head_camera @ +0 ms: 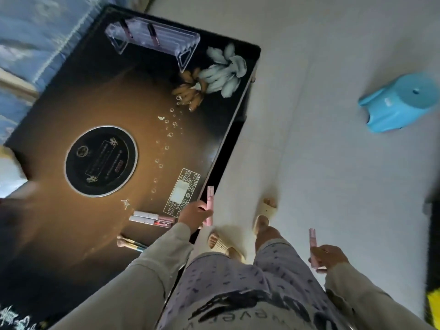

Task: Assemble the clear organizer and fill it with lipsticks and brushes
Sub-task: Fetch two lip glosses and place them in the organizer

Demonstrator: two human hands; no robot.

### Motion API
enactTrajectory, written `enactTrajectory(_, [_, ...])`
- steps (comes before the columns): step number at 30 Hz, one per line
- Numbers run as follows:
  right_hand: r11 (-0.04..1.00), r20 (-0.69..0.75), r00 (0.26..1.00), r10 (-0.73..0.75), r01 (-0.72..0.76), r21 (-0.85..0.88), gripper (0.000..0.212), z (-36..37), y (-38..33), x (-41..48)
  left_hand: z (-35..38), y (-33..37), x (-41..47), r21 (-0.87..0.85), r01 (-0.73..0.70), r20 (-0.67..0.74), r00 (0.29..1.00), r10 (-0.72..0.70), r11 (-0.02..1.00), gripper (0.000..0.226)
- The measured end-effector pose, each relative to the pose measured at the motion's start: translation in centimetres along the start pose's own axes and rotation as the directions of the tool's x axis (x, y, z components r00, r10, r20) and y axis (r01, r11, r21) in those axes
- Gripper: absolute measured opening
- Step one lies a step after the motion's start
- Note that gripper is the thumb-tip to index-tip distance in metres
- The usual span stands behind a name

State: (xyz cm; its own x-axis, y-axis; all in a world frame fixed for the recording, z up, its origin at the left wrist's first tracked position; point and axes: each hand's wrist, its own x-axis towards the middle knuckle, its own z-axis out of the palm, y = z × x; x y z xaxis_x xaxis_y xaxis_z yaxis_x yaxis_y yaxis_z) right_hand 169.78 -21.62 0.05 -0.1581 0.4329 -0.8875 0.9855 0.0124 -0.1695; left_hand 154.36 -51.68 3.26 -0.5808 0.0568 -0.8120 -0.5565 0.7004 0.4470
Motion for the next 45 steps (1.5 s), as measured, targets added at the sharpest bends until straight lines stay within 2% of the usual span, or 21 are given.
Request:
enactTrajectory(4, [0.997, 0.009, 1.0, 0.022, -0.023, 0.077, 0.027, -2.1, -0.8, 1.5, 1.6, 3.3, 1.7, 0.085, -0.017, 0.027, 1.0, 0.014, 0.996, 0.025])
enactTrajectory(8, [0.995, 0.022, 1.0, 0.013, -0.015, 0.1, 0.025, -5.2, -3.7, 3.4, 3.3, 5.7, 3.4, 0.111, 0.035, 0.028, 0.999, -0.039, 0.993, 0.023])
enactTrajectory(21, [0.978, 0.046, 0.985, -0.169, 0.161, 0.133, 0.014, -18.5, -17.1, 9.8, 8.0, 15.3, 8.5, 0.246, 0.153, -0.031, 0.988, -0.151, 0.957, 0.027])
enactTrajectory(25, [0.974, 0.037, 0.985, -0.167, 0.159, 0.16, 0.02, -20.5, -19.6, 11.7, 8.1, 20.0, 11.2, 0.206, 0.127, -0.032, 0.992, -0.124, 0.97, 0.027])
enactTrajectory(29, [0.984, 0.035, 0.993, -0.113, 0.107, 0.144, 0.009, -22.0, -21.4, 13.7, 7.8, 25.7, 14.8, 0.221, 0.094, 0.0, 0.995, -0.096, 0.971, 0.027])
enactTrajectory(33, [0.986, 0.021, 0.999, -0.031, 0.027, 0.167, 0.009, -23.9, -23.5, 15.6, 7.3, 32.6, 19.0, 0.262, 0.039, 0.043, 0.998, -0.052, 0.964, 0.028])
enactTrajectory(36, [0.974, -0.013, 1.0, 0.023, -0.02, 0.226, 0.015, -25.6, -25.3, 16.5, 6.4, 38.4, 21.7, 0.282, -0.011, 0.064, 0.998, -0.008, 0.959, 0.027])
enactTrajectory(40, [0.968, -0.051, 0.997, 0.057, -0.043, 0.246, 0.019, -27.3, -27.9, 17.7, 4.9, 45.4, 24.7, 0.213, -0.094, 0.082, 0.994, 0.078, 0.973, 0.024])
enactTrajectory(45, [0.969, -0.055, 0.997, 0.058, -0.043, 0.242, 0.028, -29.4, -32.6, 19.6, 3.2, 50.9, 27.4, 0.151, -0.153, 0.094, 0.986, 0.14, 0.977, 0.026])
